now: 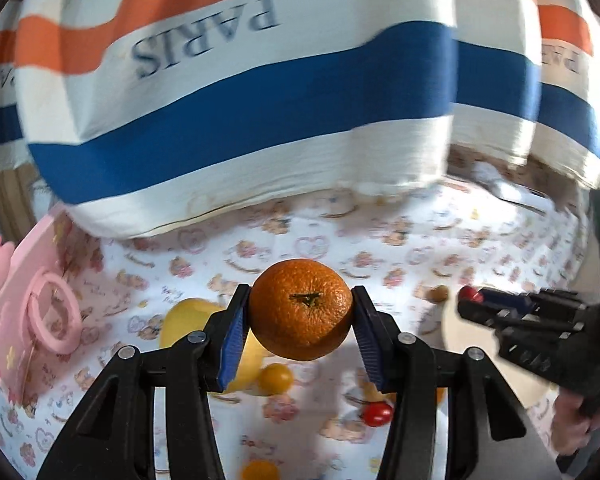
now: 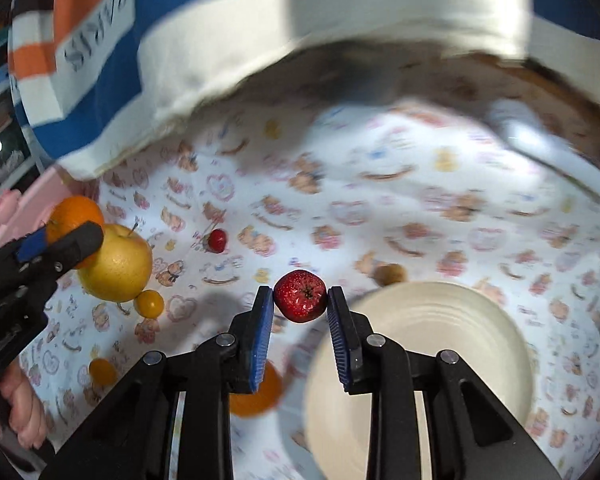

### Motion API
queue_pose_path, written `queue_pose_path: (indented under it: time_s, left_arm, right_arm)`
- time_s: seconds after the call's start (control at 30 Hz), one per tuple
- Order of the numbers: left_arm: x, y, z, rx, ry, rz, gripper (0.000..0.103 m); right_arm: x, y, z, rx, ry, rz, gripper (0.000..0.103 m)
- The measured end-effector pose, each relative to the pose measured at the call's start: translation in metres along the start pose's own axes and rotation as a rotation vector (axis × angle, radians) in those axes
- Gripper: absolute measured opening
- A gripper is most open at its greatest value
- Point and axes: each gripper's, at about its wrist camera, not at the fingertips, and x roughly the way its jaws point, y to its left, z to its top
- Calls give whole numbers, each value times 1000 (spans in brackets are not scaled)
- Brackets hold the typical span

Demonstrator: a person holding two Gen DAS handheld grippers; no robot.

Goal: Organize fruits
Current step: 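Lower the tangerine onto the white plate with the left gripper while the right gripper places the red fruit there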

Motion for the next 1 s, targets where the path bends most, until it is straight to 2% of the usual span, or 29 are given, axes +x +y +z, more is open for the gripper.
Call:
queue_pose_path:
  time_s: [0.2, 0.3, 0.33, 0.4, 0.47, 0.67, 0.87, 1.0]
  left_arm:
    - [-4, -19, -4, 54, 1, -26, 48]
    - [-4, -30, -9, 59, 22, -68, 48]
    - [-1, -37, -12, 78, 41, -77, 48]
    - [3, -56, -21, 139, 64, -102, 48]
    - [4, -77, -30, 209, 73, -120, 48]
    - [-9, -118, -49, 323, 32, -130, 48]
    - [-5, -136, -51, 318, 86, -262, 48]
    - [2, -146, -47, 334, 137, -307, 48]
  right_arm:
    - [-39, -49, -31, 96, -35, -17, 29]
    - [-48, -67, -50, 132, 10, -121, 29]
    - [-48, -71, -57, 152, 30, -127, 29]
    - [-49, -78, -69, 173, 53, -111, 29]
    - [-51, -81, -80, 170, 39, -101, 29]
    - [-60, -85, -83, 140, 40, -111, 29]
    - [-47, -93, -90, 192, 141, -49, 29]
    - [-47, -95, -91, 203, 149, -50, 29]
